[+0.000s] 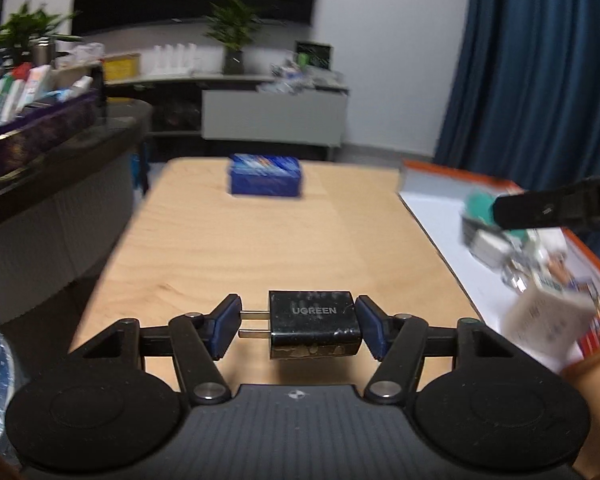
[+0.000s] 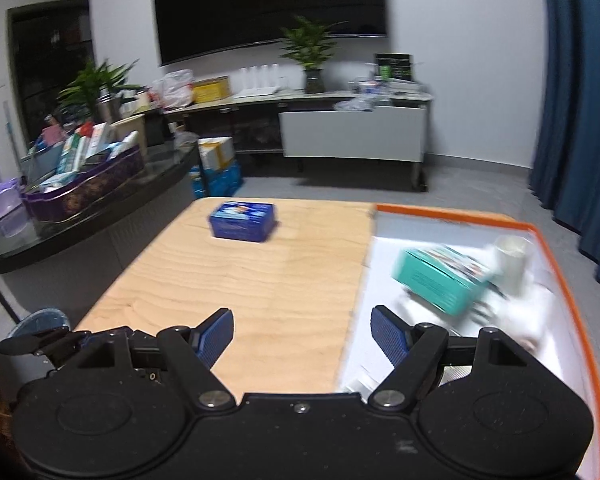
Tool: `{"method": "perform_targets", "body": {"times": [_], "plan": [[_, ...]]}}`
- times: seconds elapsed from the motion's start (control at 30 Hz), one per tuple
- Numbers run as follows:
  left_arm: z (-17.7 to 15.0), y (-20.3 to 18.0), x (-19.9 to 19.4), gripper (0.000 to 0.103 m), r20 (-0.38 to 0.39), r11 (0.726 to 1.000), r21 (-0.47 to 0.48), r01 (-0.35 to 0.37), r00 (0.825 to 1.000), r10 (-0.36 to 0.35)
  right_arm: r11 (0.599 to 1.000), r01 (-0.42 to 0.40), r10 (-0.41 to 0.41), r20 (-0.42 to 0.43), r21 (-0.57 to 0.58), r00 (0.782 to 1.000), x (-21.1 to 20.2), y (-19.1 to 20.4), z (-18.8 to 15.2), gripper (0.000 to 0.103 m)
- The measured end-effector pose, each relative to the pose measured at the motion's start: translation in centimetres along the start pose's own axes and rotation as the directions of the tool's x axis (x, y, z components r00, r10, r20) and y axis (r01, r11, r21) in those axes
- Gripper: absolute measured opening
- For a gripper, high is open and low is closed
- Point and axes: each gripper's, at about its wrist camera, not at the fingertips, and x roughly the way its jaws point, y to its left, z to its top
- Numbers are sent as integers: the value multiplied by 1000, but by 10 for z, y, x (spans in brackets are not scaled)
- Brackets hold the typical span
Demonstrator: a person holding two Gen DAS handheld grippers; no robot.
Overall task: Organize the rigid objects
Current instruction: 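Grasp the black UGREEN charger with the left tool while the right tool grasps the blue tin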
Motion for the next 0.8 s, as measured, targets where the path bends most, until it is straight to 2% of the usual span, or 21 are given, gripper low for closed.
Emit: {"method": "perform_targets", "body": {"times": [0.13,0.17,0.27,0.37,0.5,0.6,0.63,0.7,0.8], "plan": [[10,26,-1,63,23,997,-67,-29,999,31,997,-77,76,-27,-33,997,45,21,32,92],[12,30,0,63,24,996,-83,-35,999,37,996,-77,76,-37,-53,996,59,28,39,97],[15,42,3,63,31,992,-125,-24,999,28,981,-116,108,-59,-158,992,104,48,61,100],[13,47,5,63,42,990,-138,-8,999,14,925,-137,104,-111,-354,988,150,65,79,100],[12,56,7,63,47,985,-174,12,999,-4,806,-186,81,-205,-563,975,204,77,98,100],[13,60,9,63,55,980,-196,23,998,-12,765,-204,58,-251,-611,966,240,80,110,100],[13,61,9,63,62,980,-198,22,998,-10,762,-211,55,-263,-613,963,250,81,113,100],[14,62,10,63,71,977,-209,36,997,-22,758,-269,85,-320,-594,944,270,82,118,100],[15,63,13,63,68,973,-219,66,996,-52,757,-282,46,-382,-590,923,301,82,120,103]]}}
